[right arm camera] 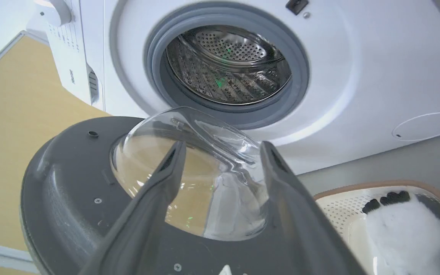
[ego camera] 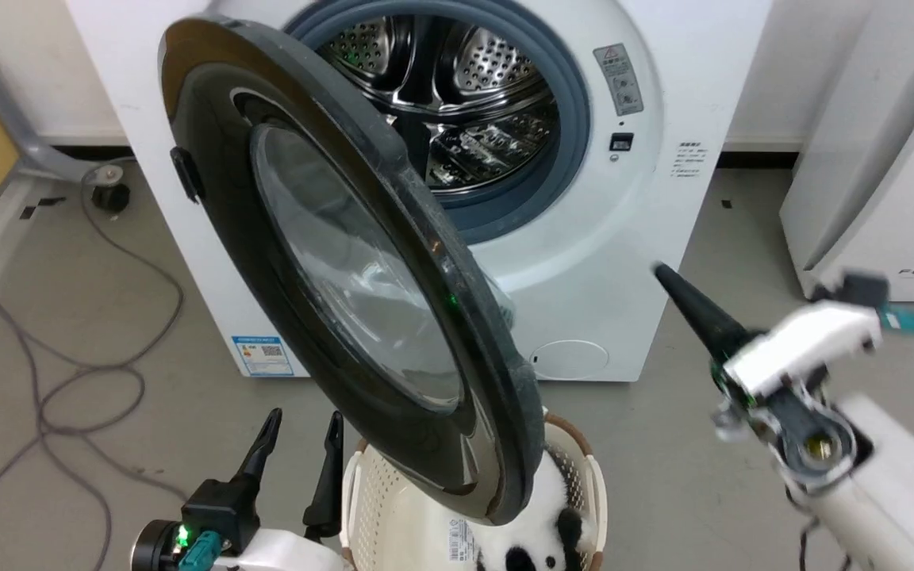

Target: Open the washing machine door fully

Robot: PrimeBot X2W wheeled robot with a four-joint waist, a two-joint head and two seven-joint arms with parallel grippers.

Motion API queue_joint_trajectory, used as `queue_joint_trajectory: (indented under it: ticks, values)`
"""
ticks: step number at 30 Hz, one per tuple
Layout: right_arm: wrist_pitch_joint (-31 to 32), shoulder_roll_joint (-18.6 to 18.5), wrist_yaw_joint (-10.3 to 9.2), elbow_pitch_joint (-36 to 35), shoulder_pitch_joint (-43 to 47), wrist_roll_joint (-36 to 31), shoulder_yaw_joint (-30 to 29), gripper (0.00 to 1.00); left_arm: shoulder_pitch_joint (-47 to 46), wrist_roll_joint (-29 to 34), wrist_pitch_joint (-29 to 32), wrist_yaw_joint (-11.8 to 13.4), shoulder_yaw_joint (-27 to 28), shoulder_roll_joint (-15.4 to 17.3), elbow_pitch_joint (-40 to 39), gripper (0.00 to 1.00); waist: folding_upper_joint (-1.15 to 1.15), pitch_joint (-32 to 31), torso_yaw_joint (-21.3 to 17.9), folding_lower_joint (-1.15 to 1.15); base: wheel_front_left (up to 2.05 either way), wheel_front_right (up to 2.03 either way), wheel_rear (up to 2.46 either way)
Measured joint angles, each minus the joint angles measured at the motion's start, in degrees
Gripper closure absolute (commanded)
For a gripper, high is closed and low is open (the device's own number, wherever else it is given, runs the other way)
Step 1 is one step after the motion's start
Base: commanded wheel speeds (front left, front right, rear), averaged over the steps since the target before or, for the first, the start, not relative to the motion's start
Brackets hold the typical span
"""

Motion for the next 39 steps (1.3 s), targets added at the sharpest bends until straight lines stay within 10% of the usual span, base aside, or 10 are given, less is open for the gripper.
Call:
queue_joint_trajectory:
  ticks: [11, 21, 28, 39]
  values:
    - [-14.19, -3.57, 0.0, -4.39, 17.0, -6.65, -8.71, 0.0, 0.86, -0.71, -0.07, 1.02, 1.27, 0.99, -0.27, 0.0, 0.0, -1.02, -2.73, 0.0, 0.0, 0.0, 0.0]
    - [-14.23, 7.59, 0.0, -13.03, 30.31, -53.77, -40.67, 0.0, 1.29, -1.32, -0.11, 1.81, 2.38, 2.0, -0.74, 0.0, 0.0, -1.1, -3.57, 0.0, 0.0, 0.0, 0.0]
    - [-9.34, 17.78, 0.02, -31.42, 37.92, -85.44, -48.09, 0.0, 1.78, -1.41, -0.33, 2.23, 2.6, 2.31, -0.83, 0.0, 0.0, -0.91, -3.32, 0.0, 0.0, 0.0, 0.0]
    - [-0.99, 19.63, 0.02, -41.65, 46.22, -98.19, -44.99, 0.0, 1.77, -1.74, -0.43, 2.47, 1.94, 2.58, -0.67, 0.0, 0.0, -0.66, -2.62, 0.0, 0.0, 0.0, 0.0]
